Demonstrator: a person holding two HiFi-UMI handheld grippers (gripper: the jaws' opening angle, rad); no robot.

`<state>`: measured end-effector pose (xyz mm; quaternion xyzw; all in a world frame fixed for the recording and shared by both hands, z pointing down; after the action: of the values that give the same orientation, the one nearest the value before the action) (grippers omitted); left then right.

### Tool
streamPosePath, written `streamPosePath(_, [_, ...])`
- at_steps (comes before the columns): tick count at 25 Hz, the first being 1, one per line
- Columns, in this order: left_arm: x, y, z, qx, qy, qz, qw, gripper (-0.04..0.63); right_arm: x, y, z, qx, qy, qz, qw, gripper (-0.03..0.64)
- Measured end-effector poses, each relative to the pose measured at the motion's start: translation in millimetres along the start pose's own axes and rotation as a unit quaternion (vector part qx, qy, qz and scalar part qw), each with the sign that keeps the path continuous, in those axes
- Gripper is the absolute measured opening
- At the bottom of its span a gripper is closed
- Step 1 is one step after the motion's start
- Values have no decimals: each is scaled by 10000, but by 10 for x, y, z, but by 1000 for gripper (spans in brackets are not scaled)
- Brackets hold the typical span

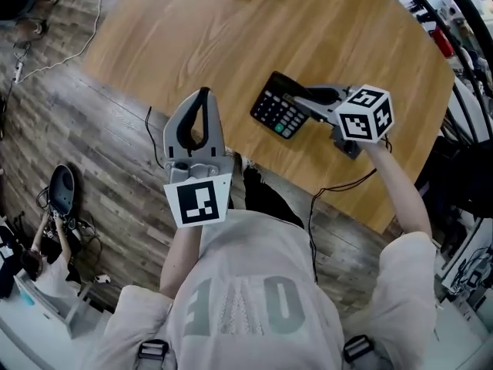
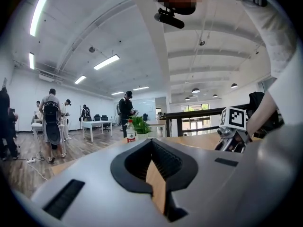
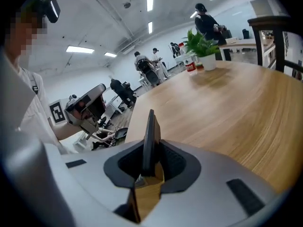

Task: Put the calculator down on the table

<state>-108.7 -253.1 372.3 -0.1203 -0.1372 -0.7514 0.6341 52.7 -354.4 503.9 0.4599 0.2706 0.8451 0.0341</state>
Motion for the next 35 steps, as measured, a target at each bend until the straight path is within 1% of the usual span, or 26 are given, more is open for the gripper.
streamPosePath(5, [104, 55, -84, -43, -181, 14, 9998, 9, 46, 78, -18, 269, -147, -649, 9974, 83])
streamPosePath(8, [197, 65, -49, -52, -278, 15, 9996, 9, 99, 197, -9, 284, -202, -891, 9954, 83])
streamPosePath(11, [199, 36, -60, -43, -318, 16, 9995, 9, 124, 227, 16, 210, -335, -867, 9954, 84])
streamPosePath(19, [210, 90, -15, 21, -306, 14, 9995, 9, 244, 318, 95, 328, -551, -632, 9959, 95])
streamPosePath(22, [156, 88, -88, 34, -257, 30, 9997, 9, 226, 303, 76, 291, -627, -455, 9966, 106])
streamPosePath(26, [129, 94, -75, 93, -227, 22, 9997, 9, 269, 355, 108, 314, -649, -243, 9971, 115])
streamPosePath(27, [127, 95, -60, 98, -217, 14, 9997, 9, 275, 383, 113, 271, -634, -116, 9976, 123])
streamPosePath(29, [118, 95, -42, 111, -191, -1, 9998, 9, 258, 467, 111, 151, -613, 295, 9976, 177])
streamPosePath(30, [108, 89, -46, 117, -177, -8, 9998, 9, 231, 509, 102, 112, -608, 519, 9967, 192])
streamPosePath(33, [50, 54, -87, 103, -58, -18, 9999, 9, 101, 580, 39, 105, -487, 1022, 9935, 202])
streamPosePath(35, [8, 43, -116, 137, 92, 14, 9999, 9, -52, 605, -47, 115, -171, 1381, 9902, 202])
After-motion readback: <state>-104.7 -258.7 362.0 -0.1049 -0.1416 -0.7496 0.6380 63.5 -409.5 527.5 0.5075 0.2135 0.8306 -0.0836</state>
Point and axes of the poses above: the fingertips, and each gripper's own axes: x forward along the fingers, y to its right, z out of its underside, the point moved 2 cm from there along -x, backward along the fingers, and after that the axes turned 14 degrees about -y, right-handed, at the moved point
